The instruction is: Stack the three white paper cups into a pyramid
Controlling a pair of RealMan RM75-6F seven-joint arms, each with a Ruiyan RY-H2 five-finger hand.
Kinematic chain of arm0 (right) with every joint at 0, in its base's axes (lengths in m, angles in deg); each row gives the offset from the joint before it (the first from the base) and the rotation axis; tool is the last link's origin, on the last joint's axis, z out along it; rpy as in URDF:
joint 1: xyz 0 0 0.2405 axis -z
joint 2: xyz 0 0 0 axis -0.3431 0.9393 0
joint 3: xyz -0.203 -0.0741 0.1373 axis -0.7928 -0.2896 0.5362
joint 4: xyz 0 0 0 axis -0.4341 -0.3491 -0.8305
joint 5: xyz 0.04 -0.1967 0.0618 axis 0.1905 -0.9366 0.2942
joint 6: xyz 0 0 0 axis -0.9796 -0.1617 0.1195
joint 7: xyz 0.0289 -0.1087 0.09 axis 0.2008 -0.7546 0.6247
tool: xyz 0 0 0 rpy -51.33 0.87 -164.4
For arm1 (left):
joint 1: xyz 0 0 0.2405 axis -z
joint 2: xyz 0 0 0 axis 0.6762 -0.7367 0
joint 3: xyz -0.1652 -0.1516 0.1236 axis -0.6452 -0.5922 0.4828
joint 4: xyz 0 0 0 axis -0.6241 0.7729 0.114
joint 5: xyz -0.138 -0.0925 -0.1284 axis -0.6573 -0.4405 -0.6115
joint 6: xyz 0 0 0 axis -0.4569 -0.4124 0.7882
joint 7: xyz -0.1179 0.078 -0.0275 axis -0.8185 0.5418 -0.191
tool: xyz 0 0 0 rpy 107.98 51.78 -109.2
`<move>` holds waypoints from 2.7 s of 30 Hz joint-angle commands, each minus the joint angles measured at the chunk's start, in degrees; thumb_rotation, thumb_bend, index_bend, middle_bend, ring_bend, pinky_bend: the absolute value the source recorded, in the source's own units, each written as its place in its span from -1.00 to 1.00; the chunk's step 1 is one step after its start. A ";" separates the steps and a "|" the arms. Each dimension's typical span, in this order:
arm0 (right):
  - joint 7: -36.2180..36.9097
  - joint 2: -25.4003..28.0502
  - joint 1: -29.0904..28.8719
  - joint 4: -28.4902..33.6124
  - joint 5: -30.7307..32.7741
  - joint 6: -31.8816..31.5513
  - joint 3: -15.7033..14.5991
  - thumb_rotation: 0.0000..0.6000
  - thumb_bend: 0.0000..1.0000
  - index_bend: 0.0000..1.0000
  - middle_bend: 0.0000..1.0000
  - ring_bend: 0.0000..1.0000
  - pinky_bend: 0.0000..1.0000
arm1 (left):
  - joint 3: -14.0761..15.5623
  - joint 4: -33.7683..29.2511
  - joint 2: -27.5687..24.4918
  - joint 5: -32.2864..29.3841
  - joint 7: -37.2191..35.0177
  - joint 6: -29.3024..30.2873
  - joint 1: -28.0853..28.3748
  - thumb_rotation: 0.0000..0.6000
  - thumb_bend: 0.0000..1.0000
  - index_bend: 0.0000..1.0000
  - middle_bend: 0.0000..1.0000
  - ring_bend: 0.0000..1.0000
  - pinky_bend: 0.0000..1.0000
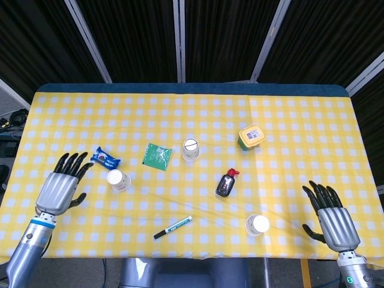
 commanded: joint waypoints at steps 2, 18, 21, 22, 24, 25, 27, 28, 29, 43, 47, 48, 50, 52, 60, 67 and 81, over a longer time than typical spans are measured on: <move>0.06 -0.02 -0.14 0.00 0.13 0.42 -0.09 1.00 -0.75 -0.86 -1.00 -1.00 -1.00 | -1.60 -0.41 2.58 -6.00 5.76 -5.22 4.06 1.00 -0.44 -0.58 -1.00 -1.00 -1.00; 1.64 0.28 -0.63 -0.29 0.91 1.71 -0.10 1.00 -0.75 -0.86 -1.00 -1.00 -1.00 | -3.74 0.77 9.52 -21.16 18.63 -9.74 12.74 1.00 -0.34 -0.58 -1.00 -1.00 -1.00; 1.84 0.32 -0.67 -0.36 1.09 1.84 -0.07 1.00 -0.75 -0.86 -1.00 -1.00 -1.00 | -3.79 1.16 10.15 -23.58 20.01 -9.93 13.98 1.00 -0.41 -0.58 -1.00 -1.00 -1.00; 1.88 0.32 -0.69 -0.40 1.16 1.91 -0.06 1.00 -0.75 -0.86 -1.00 -1.00 -1.00 | -3.79 1.37 10.41 -24.47 20.43 -9.85 14.41 1.00 -0.43 -0.58 -1.00 -1.00 -1.00; 1.93 0.32 -0.73 -0.46 1.26 2.04 -0.07 1.00 -0.75 -0.86 -1.00 -1.00 -1.00 | -3.66 1.72 10.87 -25.74 21.03 -9.49 15.10 1.00 -0.43 -0.58 -1.00 -1.00 -1.00; 1.94 0.32 -0.75 -0.48 1.29 2.08 -0.07 1.00 -0.75 -0.86 -1.00 -1.00 -1.00 | -3.54 1.88 11.07 -26.22 21.23 -9.26 15.36 1.00 -0.44 -0.58 -1.00 -1.00 -1.00; 1.93 0.30 -0.78 -0.50 1.33 2.13 -0.08 1.00 -0.75 -0.86 -1.00 -1.00 -1.00 | -3.22 2.17 11.33 -26.94 21.49 -8.83 15.79 1.00 -0.43 -0.58 -1.00 -1.00 -1.00; 1.91 0.29 -0.79 -0.51 1.33 2.15 -0.09 1.00 -0.75 -0.86 -1.00 -1.00 -1.00 | -3.09 2.30 11.39 -27.17 21.58 -8.71 15.93 1.00 -0.43 -0.57 -1.00 -1.00 -1.00; 1.87 0.27 -0.79 -0.50 1.32 2.18 -0.12 1.00 -0.75 -0.86 -1.00 -1.00 -1.00 | -2.96 2.53 11.52 -27.52 21.60 -8.51 16.11 1.00 -0.43 -0.56 -1.00 -1.00 -1.00; 1.35 0.00 -0.81 -0.58 1.40 2.30 -0.25 1.00 -0.75 -0.86 -1.00 -1.00 -1.00 | -1.42 5.61 13.21 -29.39 20.32 -6.65 17.43 1.00 -0.41 -0.15 -1.00 -1.00 -1.00; 1.41 -0.07 -0.85 -0.73 1.59 2.43 -0.22 1.00 -0.75 -0.86 -1.00 -1.00 -1.00 | -1.51 5.49 13.27 -27.93 18.75 -6.04 17.59 1.00 -0.40 -0.13 -1.00 -1.00 -1.00; 1.45 -0.10 -0.89 -0.82 1.73 2.55 -0.19 1.00 -0.75 -0.86 -1.00 -1.00 -1.00 | -1.51 4.92 13.00 -27.22 18.23 -5.78 17.61 1.00 -0.40 -0.13 -1.00 -1.00 -1.00; 1.55 -0.17 -1.01 -1.01 2.15 2.90 -0.09 1.00 -0.75 -0.86 -1.00 -1.00 -1.00 | -1.67 3.42 12.23 -26.02 17.57 -5.44 17.79 1.00 -0.40 -0.13 -1.00 -1.00 -1.00; 1.73 -0.23 -1.15 -1.22 2.65 3.29 0.06 1.00 -0.75 -0.86 -1.00 -1.00 -1.00 | -2.02 1.84 11.35 -25.30 17.39 -5.15 18.14 1.00 -0.40 -0.13 -1.00 -1.00 -1.00; 3.56 0.14 -1.51 -2.01 4.82 4.08 1.08 1.00 -0.75 -0.86 -1.00 -1.00 -1.00 | -6.12 -2.68 9.35 -28.10 19.97 -6.30 23.28 1.00 -0.40 -0.13 -1.00 -1.00 -1.00; 5.59 0.60 -1.81 -3.00 6.70 4.88 1.92 1.00 -0.75 -0.86 -1.00 -1.00 -1.00 | -9.08 -0.35 11.17 -34.39 23.75 -8.27 29.41 1.00 -0.40 -0.13 -1.00 -1.00 -1.00; 8.40 0.73 -2.67 -5.82 11.04 7.27 3.71 1.00 -0.75 -0.86 -1.00 -1.00 -1.00 | -11.33 17.14 19.72 -41.20 21.72 -16.00 40.20 1.00 -0.40 -0.10 -1.00 -1.00 -1.00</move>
